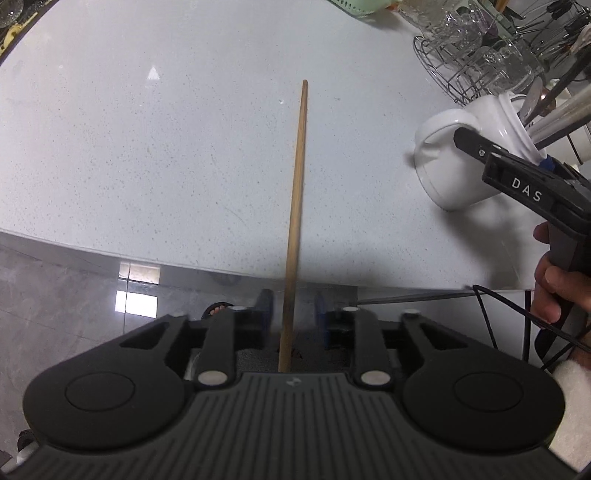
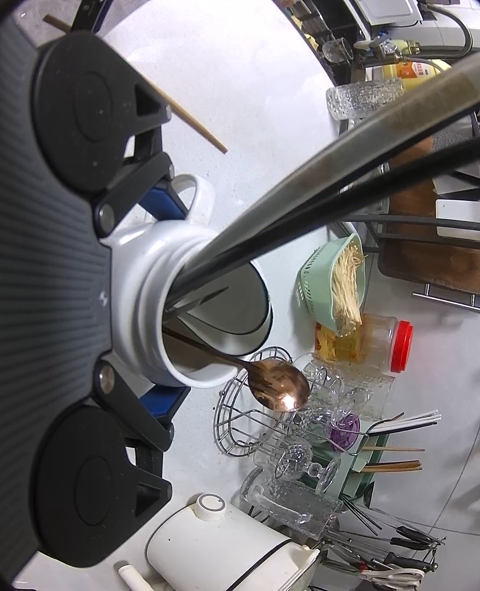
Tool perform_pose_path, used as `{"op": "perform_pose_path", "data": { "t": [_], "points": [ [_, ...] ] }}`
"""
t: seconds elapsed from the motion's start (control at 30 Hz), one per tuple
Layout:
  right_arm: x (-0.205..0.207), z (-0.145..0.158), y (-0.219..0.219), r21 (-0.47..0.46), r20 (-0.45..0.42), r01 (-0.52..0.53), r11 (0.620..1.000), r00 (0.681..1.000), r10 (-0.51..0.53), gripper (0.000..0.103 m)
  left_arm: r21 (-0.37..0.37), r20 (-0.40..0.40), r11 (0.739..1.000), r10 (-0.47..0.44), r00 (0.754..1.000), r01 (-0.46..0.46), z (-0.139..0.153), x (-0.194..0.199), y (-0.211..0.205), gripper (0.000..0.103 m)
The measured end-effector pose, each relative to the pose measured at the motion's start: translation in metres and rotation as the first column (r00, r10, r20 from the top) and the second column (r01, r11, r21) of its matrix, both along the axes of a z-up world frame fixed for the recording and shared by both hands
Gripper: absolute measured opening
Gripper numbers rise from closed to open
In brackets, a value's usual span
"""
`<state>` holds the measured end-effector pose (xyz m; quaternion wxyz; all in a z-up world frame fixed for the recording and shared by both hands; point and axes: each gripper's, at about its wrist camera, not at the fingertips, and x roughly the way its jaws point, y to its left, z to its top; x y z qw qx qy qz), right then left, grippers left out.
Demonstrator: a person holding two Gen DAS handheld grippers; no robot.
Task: Organize utensils
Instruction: 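Slide the wooden chopstick with the left tool toward the counter edge, then lift the wooden chopstick with the left tool toward the jar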
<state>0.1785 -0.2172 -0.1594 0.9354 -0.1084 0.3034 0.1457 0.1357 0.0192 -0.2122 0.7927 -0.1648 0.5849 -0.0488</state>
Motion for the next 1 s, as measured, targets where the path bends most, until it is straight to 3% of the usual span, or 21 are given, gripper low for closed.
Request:
{"op": "perform_pose_path", "data": {
  "t": [0.3, 0.37, 0.43, 0.47, 0.7, 1.0],
  "points": [
    [0.000, -0.001, 0.001, 0.002, 0.005, 0.007, 1.000, 1.000, -0.007, 0.093, 0.063, -0.045, 0.996, -0.055, 0.998, 0.058, -0.019, -0.002, -0.011, 0.033],
    [0.000, -0.001, 0.002, 0.001, 0.005, 0.008, 1.000, 1.000, -0.008, 0.093, 0.057, -0.046, 0.996, -0.061, 0.997, 0.063, -0.021, -0.003, -0.012, 0.026],
    [0.000, -0.001, 0.002, 0.003, 0.005, 0.009, 1.000, 1.000, -0.009, 0.093, 0.072, -0.045, 0.995, -0.067, 0.997, 0.070, -0.019, -0.004, -0.014, 0.008],
    [-0.001, -0.001, 0.002, 0.003, 0.005, 0.008, 1.000, 1.000, -0.008, 0.093, 0.085, -0.040, 0.994, -0.072, 0.997, 0.075, -0.015, -0.005, -0.015, 0.008],
    [-0.004, -0.001, 0.000, 0.011, 0.010, -0.002, 1.000, 1.000, 0.002, 0.093, 0.161, 0.077, 0.978, -0.150, 0.986, 0.136, 0.054, 0.009, -0.023, 0.007],
    [-0.005, -0.001, 0.000, 0.007, 0.013, -0.004, 1.000, 1.000, 0.004, 0.093, 0.151, 0.128, 0.966, -0.232, 0.964, 0.212, 0.124, 0.031, -0.016, 0.007]
  ]
}}
